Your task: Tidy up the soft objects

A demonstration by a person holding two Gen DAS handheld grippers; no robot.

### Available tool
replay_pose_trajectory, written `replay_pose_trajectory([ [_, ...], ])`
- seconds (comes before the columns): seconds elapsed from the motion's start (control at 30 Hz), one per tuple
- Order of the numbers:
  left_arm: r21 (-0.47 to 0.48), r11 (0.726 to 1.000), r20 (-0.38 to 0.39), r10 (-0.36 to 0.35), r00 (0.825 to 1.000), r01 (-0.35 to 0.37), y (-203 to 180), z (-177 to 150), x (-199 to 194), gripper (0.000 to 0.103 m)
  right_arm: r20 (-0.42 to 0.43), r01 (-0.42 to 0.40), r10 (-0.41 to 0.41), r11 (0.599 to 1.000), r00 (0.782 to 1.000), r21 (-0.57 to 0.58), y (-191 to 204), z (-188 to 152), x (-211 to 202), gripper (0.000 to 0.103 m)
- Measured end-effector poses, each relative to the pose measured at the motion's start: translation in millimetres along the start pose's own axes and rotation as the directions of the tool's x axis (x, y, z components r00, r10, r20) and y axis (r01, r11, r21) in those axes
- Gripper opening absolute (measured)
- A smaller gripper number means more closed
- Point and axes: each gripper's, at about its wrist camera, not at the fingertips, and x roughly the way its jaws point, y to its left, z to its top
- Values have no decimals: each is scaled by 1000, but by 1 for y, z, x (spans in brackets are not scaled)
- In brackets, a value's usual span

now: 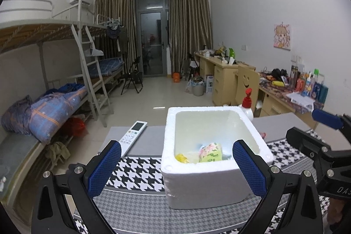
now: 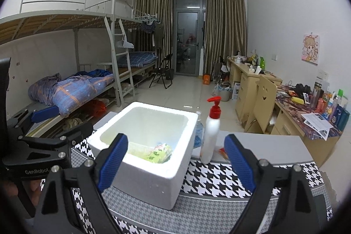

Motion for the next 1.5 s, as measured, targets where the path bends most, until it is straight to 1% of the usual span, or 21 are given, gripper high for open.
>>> replay_pose_trajectory([
  [0.17, 19, 1000, -5, -13, 1000, 13, -13, -5, -7, 102, 7, 9, -9, 1000, 1000, -5, -1, -4, -9, 92],
  [0.23, 31, 999, -7, -32, 999, 32, -19, -8, -9, 102, 18, 21, -21, 1000, 1000, -2, -2, -6, -14, 92],
  [0.37, 20, 1000, -3, -4, 1000, 4, -25, -12, -12, 102, 29, 24, -24, 1000, 999, 11, -6, -8, -22, 92],
  [0.43, 13, 1000, -1, -10, 1000, 10, -27, -12, -15, 102, 34, 25, -25, 1000, 999, 11, -9, -10, -27, 92],
  [0.53, -7, 1000, 16, 13, 1000, -13, -29, -15, -20, 102, 43, 33, -33, 999, 999, 11, -10, -13, -34, 92],
  [0.6, 0, 999, 10, 34, 999, -34, -32, -15, -20, 102, 47, 36, -36, 999, 998, 13, -12, -15, -38, 92],
  [0.7, 8, 999, 26, 52, 998, -52, -35, -16, -24, 102, 54, 34, -35, 999, 998, 20, -14, -16, -42, 92],
  [0.87, 44, 998, 73, 52, 996, -55, -44, -15, -33, 102, 66, 44, -45, 999, 997, 24, -18, -20, -49, 92],
  [1.0, 61, 997, 86, 40, 995, -45, -51, -15, -35, 102, 99, 64, -67, 998, 993, 26, -21, -22, -58, 92],
  [1.1, 79, 996, 94, 38, 995, -46, -54, -17, -36, 102, 105, 56, -60, 997, 993, 47, -26, -23, -61, 92],
  [1.17, 88, 995, 99, 39, 994, -48, -57, -19, -37, 102, 101, 69, -75, 996, 992, 64, -31, -23, -63, 92],
  [1.23, 98, 994, 105, 33, 994, -44, -60, -19, -37, 102, 93, 108, -114, 992, 989, 67, -34, -25, -64, 92],
  [1.3, 91, 995, 104, 22, 994, -32, -63, -19, -38, 102, 107, 136, -142, 989, 984, 58, -36, -26, -66, 92],
  [1.4, 79, 997, 102, 8, 995, -16, -66, -20, -37, 102, 116, 153, -160, 986, 980, 71, -40, -29, -71, 92],
  [1.5, 86, 996, 102, -10, 995, 1, -72, -22, -37, 102, 128, 189, -199, 978, 972, 86, -45, -33, -78, 92],
])
